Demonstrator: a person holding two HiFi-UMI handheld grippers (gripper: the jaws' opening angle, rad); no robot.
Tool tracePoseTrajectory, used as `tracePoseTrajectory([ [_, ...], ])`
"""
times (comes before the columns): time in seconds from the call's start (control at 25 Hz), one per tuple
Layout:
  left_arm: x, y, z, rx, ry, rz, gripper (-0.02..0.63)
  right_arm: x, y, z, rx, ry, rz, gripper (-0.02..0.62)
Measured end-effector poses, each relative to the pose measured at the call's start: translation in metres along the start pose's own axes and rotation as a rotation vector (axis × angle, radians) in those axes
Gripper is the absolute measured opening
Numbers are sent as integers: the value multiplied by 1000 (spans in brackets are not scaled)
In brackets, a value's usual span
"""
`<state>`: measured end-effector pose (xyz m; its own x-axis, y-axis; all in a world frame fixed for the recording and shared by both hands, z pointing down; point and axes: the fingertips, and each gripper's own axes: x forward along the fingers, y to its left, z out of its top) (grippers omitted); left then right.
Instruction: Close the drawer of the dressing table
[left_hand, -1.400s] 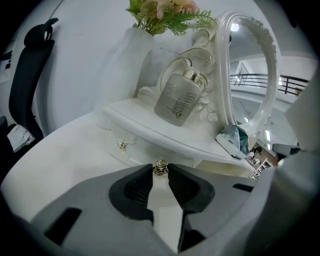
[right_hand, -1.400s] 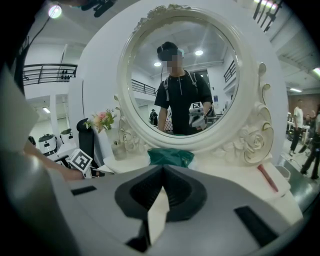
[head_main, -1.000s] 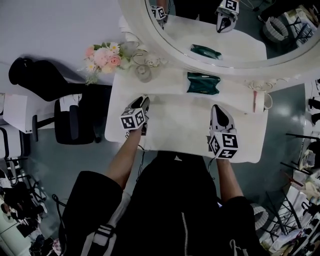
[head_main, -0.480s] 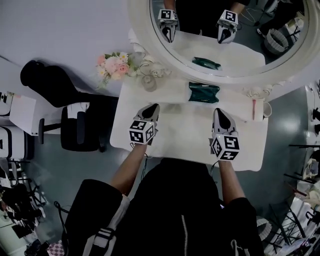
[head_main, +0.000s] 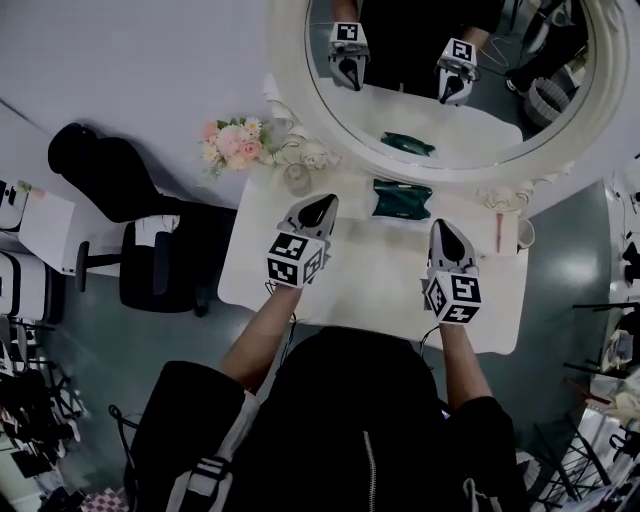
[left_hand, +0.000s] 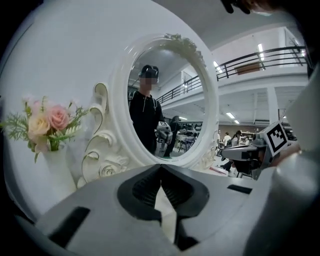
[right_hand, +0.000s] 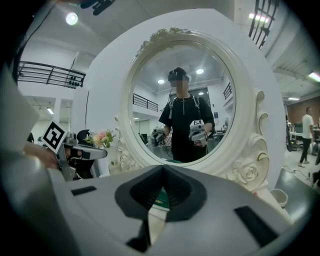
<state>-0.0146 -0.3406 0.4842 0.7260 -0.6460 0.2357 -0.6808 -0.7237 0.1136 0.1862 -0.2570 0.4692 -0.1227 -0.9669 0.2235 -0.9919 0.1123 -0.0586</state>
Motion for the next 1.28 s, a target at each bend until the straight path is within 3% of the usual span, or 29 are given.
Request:
tracePoseTrajectory([
  [0.2,3,-9,27,81,-41,-21,5,2,-5,14,-15,-31,-7,2],
  [0.48,3,-17,51,99,-123,-43,3,3,-7,21,-25,-48,-3,2],
  [1.28,-1,-18,38,74,-112,-43,3,-4,1,11,-28,-51,7,0],
])
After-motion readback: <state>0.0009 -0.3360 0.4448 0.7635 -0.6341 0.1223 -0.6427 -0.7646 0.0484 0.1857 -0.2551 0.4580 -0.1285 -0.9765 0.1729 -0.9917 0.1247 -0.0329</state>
